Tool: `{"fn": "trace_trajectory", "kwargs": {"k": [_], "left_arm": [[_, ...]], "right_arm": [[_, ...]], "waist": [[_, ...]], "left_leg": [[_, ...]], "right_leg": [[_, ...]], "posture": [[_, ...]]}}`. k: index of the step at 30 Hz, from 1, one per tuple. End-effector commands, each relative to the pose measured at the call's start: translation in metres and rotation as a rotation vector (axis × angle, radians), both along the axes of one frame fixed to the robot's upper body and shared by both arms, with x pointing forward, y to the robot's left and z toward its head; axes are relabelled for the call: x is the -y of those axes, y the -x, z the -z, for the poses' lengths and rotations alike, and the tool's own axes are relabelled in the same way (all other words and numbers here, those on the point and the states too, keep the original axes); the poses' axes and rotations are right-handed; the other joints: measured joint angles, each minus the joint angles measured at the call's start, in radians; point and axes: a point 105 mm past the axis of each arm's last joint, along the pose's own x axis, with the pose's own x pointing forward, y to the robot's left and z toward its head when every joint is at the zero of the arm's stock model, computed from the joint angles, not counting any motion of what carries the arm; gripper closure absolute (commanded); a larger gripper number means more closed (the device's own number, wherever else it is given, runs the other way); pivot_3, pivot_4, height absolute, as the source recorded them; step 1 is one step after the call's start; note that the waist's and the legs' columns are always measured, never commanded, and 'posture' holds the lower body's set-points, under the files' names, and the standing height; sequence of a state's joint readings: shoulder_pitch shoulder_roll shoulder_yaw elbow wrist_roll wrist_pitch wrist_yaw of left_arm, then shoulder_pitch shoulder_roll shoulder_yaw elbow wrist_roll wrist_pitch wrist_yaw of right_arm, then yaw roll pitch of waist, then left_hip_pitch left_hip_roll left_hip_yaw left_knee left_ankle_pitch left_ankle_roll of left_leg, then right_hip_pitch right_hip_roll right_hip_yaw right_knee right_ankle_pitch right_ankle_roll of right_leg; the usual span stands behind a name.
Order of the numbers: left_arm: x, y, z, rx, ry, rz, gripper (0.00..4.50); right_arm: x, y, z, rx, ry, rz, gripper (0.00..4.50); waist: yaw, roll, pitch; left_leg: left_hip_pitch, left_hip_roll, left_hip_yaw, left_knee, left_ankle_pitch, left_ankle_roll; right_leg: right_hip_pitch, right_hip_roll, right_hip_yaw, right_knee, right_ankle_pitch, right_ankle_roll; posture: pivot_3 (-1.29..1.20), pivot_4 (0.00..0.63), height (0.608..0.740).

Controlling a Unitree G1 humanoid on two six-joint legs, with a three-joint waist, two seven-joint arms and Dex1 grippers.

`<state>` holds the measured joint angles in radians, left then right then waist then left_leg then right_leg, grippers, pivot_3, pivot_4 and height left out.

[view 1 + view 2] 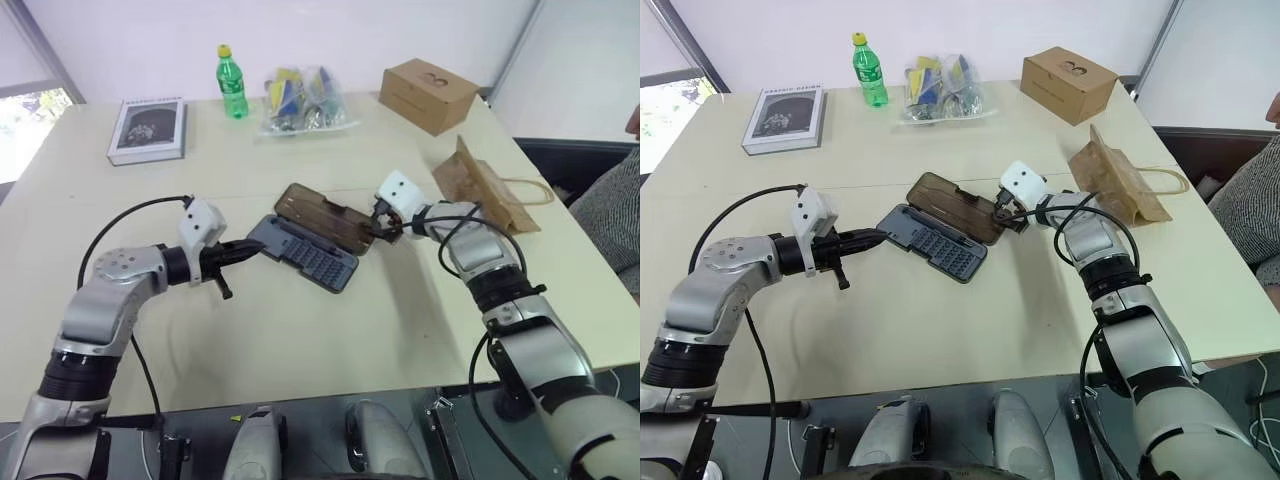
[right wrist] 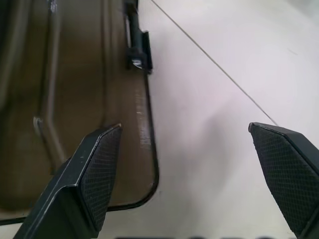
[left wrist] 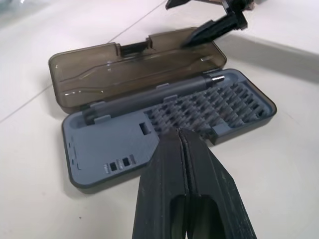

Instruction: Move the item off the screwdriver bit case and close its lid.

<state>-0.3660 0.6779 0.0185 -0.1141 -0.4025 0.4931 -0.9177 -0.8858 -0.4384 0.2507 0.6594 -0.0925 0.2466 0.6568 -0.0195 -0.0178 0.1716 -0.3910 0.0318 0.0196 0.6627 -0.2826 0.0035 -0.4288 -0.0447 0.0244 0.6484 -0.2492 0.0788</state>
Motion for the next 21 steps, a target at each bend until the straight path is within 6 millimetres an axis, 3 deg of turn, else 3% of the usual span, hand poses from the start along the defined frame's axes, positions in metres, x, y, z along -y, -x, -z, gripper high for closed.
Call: {"fn": "trace_trajectory", "kwargs": {"k": [1, 6, 7, 13, 21], "left_arm": [[-0.002, 0.001, -0.013, 0.054, -0.004, -0.003, 4.50], [-0.002, 0.001, -0.013, 0.058, -0.006, -0.010, 4.50], [-0.003, 0.001, -0.013, 0.059, -0.006, -0.011, 4.50], [-0.004, -0.001, -0.013, 0.064, -0.011, -0.018, 4.50], [-0.005, -0.005, -0.014, 0.076, -0.017, -0.021, 4.50]], "right_arm": [[0.001, -0.003, -0.003, -0.016, -0.044, 0.021, 1.61], [0.002, -0.003, 0.001, -0.047, -0.060, 0.026, 4.18], [0.001, -0.003, 0.001, -0.047, -0.058, 0.021, 4.45], [-0.008, 0.005, 0.005, -0.060, -0.015, -0.058, 4.45], [-0.029, 0.026, -0.003, -0.009, 0.109, -0.334, 4.45]], "waist": [[0.000, 0.000, 0.000], [0.000, 0.000, 0.000], [0.000, 0.000, 0.000], [-0.001, 0.000, 0.000], [-0.002, 0.000, 0.000]], "left_leg": [[0.000, 0.000, 0.000, 0.000, 0.000, 0.000], [0.000, 0.000, 0.000, 0.000, 0.000, 0.000], [0.000, 0.000, 0.000, 0.000, 0.000, 0.000], [0.001, 0.000, 0.000, -0.001, 0.000, 0.000], [0.000, 0.000, 0.000, -0.001, 0.000, 0.000]], "right_leg": [[0.000, 0.000, 0.000, 0.000, 0.000, 0.000], [0.000, 0.000, 0.000, 0.000, 0.000, 0.000], [0.000, 0.000, 0.000, 0.000, 0.000, 0.000], [0.000, 0.000, 0.000, 0.000, 0.000, 0.000], [0.000, 0.000, 0.000, 0.000, 0.000, 0.000]], "posture": [[0.00, 0.150, 0.740], [0.00, 0.150, 0.740], [0.00, 0.150, 0.740], [0.00, 0.150, 0.740], [0.00, 0.150, 0.740]]}}
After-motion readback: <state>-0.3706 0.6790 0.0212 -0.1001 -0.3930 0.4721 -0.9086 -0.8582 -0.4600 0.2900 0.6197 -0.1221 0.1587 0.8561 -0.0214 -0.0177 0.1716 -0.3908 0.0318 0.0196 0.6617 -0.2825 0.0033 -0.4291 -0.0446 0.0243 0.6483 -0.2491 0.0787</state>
